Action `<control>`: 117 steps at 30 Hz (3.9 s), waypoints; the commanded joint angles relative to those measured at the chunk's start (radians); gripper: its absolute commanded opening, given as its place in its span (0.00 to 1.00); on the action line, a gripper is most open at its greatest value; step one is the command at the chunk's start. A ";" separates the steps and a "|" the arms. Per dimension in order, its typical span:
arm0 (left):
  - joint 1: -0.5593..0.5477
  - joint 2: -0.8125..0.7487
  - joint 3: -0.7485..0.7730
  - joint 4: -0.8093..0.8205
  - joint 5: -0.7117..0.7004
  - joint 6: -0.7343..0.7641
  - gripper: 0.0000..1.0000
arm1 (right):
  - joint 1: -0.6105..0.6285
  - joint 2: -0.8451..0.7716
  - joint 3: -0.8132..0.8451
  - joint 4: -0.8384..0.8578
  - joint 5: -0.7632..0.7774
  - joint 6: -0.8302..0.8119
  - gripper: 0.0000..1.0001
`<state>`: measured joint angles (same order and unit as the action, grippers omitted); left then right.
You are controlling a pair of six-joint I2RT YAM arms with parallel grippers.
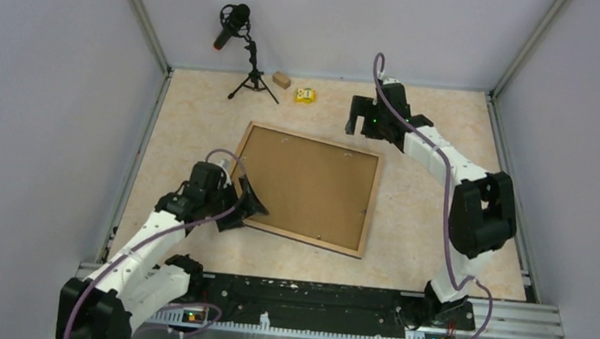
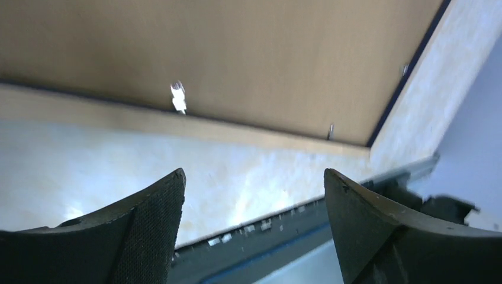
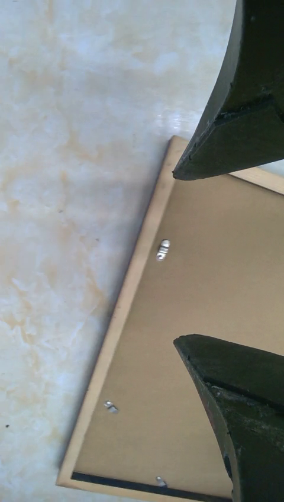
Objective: Put the photo into the frame
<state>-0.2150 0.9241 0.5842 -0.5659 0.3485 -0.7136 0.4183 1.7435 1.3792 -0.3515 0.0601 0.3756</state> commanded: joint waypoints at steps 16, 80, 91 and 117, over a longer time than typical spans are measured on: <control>-0.271 0.302 -0.023 0.151 -0.234 -0.404 0.86 | -0.085 0.306 0.058 0.019 -0.231 -0.081 0.91; 0.208 0.831 0.406 0.153 0.043 0.171 0.00 | 0.188 -0.038 -0.309 -0.070 0.149 0.186 0.85; 0.208 0.822 0.384 0.161 0.059 0.175 0.00 | 0.198 -0.153 -0.377 -0.176 0.274 0.211 0.79; 0.247 0.818 0.385 0.158 0.048 0.181 0.00 | 0.211 -0.062 -0.390 -0.159 0.225 0.143 0.48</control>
<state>0.0128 1.7195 0.9882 -0.4793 0.4255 -0.5175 0.6201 1.6329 0.9646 -0.4995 0.2668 0.5339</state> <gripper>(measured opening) 0.047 0.527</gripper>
